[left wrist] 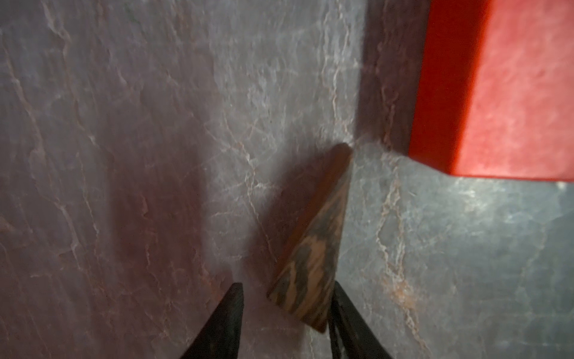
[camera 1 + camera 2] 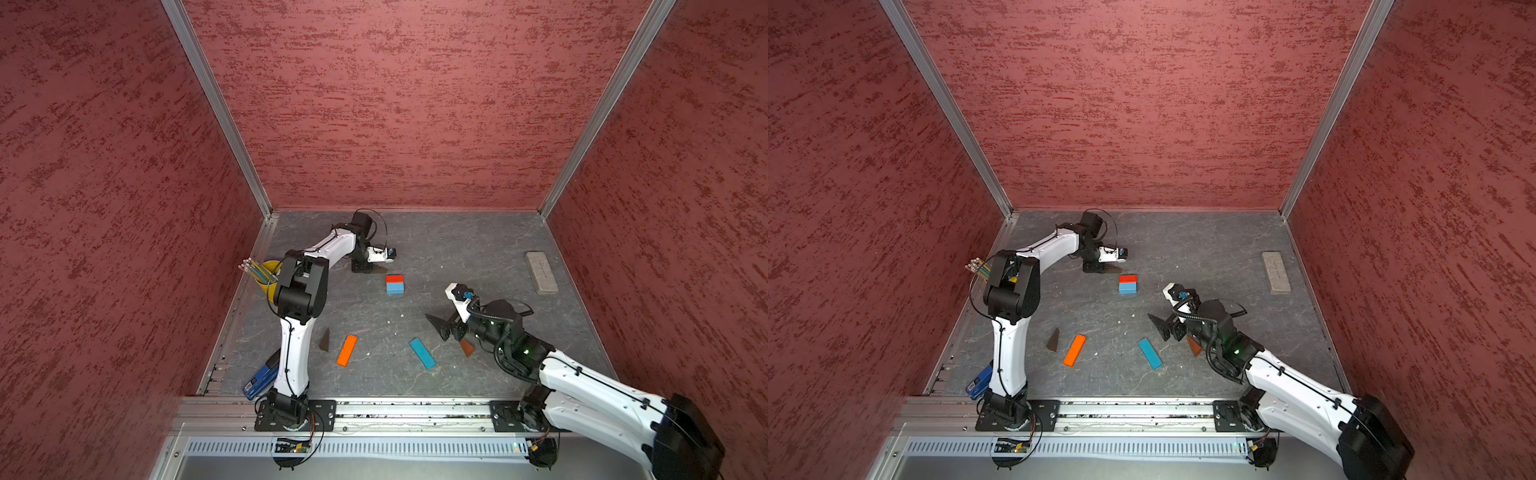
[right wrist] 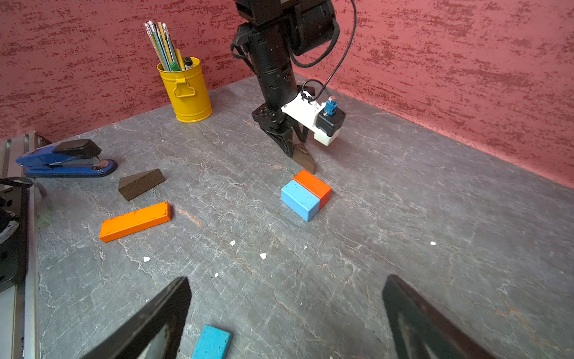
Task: Assemble a small pinwheel with building blocks
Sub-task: Assemble the building block at the center of the board.
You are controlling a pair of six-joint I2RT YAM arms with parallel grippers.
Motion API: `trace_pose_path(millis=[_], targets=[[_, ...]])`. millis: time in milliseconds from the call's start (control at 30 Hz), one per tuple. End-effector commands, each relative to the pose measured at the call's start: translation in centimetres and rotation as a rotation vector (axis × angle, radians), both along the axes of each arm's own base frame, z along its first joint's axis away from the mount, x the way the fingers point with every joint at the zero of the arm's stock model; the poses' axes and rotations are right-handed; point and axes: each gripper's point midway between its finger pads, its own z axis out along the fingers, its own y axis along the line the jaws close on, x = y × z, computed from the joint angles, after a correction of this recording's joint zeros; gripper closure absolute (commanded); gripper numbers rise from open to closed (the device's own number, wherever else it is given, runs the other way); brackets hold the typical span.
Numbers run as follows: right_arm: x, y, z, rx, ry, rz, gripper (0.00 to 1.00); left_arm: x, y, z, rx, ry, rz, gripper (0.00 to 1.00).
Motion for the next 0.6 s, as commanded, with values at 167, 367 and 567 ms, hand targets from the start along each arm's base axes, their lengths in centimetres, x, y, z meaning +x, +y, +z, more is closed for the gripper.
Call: trace_pose_path(millis=[167,367,567], targets=[[-0.1,0.48,0.46,0.013,0.002,0.015,0.01,0.17,-0.8,1.64,-0.068,-0.008,0.039,0.63],[0.01,0.5,0.53,0.014,0.002,0.013,0.01,0.07,-0.92,1.54,-0.079,-0.004,0.047,0.68],[0.07,0.64,0.51,0.012,0.003,0.016,0.01,0.2,-1.11,1.73,-0.088,-0.014,0.05,0.72]])
